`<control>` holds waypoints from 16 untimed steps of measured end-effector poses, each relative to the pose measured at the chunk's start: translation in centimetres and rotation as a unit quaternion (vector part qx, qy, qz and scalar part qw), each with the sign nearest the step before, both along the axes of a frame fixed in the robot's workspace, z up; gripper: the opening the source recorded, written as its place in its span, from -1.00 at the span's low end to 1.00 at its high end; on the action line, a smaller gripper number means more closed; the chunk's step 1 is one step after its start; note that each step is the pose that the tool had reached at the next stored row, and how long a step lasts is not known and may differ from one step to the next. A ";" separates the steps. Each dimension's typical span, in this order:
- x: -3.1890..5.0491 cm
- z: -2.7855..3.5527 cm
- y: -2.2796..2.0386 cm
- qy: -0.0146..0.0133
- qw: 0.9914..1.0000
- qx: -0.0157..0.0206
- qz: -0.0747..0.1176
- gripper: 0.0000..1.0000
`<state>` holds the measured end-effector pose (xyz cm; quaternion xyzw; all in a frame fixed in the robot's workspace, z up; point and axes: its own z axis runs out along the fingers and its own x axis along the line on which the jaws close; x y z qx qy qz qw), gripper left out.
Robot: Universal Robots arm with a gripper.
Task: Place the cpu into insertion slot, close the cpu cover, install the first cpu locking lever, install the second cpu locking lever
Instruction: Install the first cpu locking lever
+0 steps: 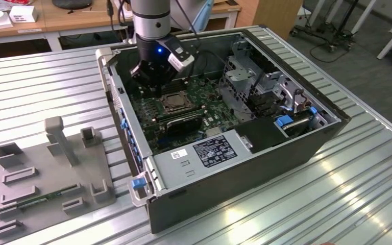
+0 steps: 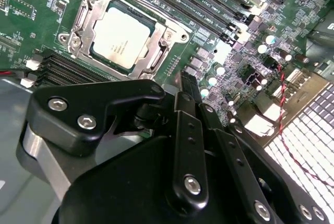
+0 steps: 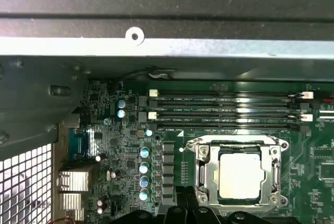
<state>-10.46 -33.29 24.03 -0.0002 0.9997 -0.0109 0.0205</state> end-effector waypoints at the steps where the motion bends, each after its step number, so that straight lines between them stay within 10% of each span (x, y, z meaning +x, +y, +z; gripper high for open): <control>1: 0.00 0.10 0.00 0.000 1.000 0.000 0.000 -0.79; 5: -0.03 0.22 0.00 -0.001 1.000 0.000 0.000 -0.79; 6: -0.43 0.22 0.00 -0.007 1.000 0.000 0.000 -0.79; 9: -0.76 0.22 0.00 -0.010 1.000 0.000 0.000 -0.79; 16: -0.89 0.21 0.08 -0.010 1.000 0.000 0.000 -0.79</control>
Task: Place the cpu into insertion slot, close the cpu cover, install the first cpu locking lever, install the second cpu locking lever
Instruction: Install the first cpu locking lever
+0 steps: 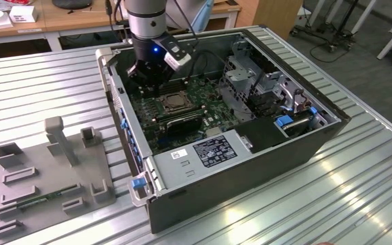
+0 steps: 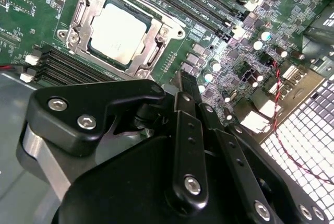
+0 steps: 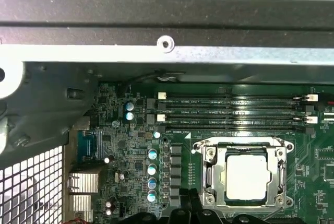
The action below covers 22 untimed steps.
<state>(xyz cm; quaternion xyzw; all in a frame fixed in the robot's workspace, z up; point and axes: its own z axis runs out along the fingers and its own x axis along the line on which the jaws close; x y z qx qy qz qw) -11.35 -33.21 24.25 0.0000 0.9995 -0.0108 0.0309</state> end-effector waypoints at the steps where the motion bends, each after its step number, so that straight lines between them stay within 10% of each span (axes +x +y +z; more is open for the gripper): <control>1: 0.00 0.00 0.04 0.000 1.000 0.000 0.000 -0.79; 22: -0.32 -0.09 1.29 -0.004 1.000 0.012 -0.001 -0.79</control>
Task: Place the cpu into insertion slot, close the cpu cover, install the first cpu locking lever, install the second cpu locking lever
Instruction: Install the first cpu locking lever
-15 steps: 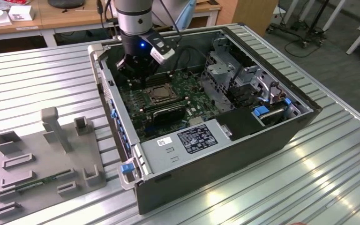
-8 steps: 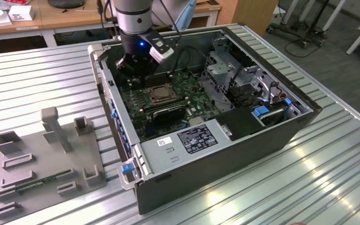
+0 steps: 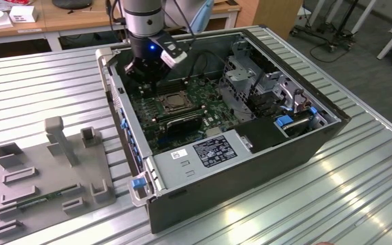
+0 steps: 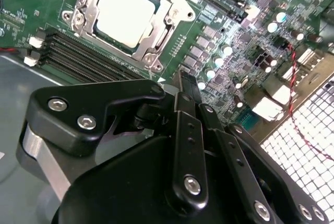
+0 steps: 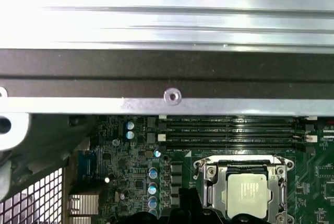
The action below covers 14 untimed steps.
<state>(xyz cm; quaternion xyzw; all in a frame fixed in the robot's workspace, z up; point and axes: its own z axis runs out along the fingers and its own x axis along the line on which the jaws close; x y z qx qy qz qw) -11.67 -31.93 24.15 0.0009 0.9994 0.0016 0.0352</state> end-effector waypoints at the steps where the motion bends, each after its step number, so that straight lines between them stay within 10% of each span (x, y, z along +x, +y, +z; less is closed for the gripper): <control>1: -0.04 0.00 0.05 0.000 1.000 0.001 0.000 -0.79; 14: -0.52 -0.08 0.90 -0.003 1.000 0.007 -0.001 -0.79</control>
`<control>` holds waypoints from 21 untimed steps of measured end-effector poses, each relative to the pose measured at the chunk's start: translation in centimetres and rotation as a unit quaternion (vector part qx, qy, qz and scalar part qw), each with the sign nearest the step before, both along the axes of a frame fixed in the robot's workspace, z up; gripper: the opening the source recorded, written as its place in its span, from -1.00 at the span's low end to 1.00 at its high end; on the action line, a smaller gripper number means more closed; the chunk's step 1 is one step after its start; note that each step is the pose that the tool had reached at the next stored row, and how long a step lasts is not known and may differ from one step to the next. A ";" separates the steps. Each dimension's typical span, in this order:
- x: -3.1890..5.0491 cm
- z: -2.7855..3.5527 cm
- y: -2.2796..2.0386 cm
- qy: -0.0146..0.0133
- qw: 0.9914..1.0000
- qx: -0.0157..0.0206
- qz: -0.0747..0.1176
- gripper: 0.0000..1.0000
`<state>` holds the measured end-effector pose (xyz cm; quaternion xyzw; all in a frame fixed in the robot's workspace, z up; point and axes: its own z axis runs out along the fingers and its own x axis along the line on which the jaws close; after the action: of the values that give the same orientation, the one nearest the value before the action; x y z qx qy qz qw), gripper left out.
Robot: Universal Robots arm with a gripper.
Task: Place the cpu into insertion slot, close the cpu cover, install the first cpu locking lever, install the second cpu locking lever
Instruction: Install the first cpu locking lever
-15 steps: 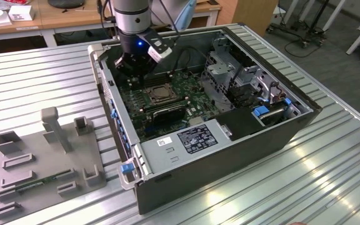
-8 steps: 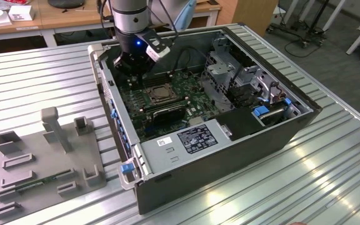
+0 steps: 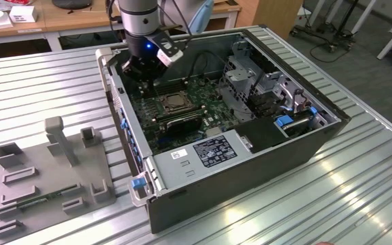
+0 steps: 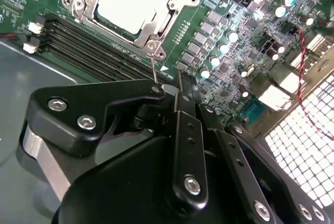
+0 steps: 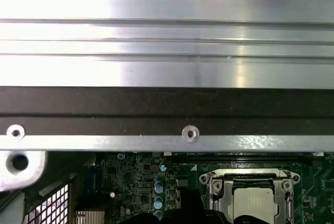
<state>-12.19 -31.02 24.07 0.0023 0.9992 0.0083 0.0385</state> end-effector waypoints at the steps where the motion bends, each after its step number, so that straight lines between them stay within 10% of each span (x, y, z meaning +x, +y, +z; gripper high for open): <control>1: -0.03 -0.01 0.05 0.000 1.000 0.000 0.000 -0.79; 21: -0.06 0.25 0.45 0.000 1.000 0.001 -0.005 -0.79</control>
<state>-12.25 -30.57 24.32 0.0072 0.9992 0.0096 0.0388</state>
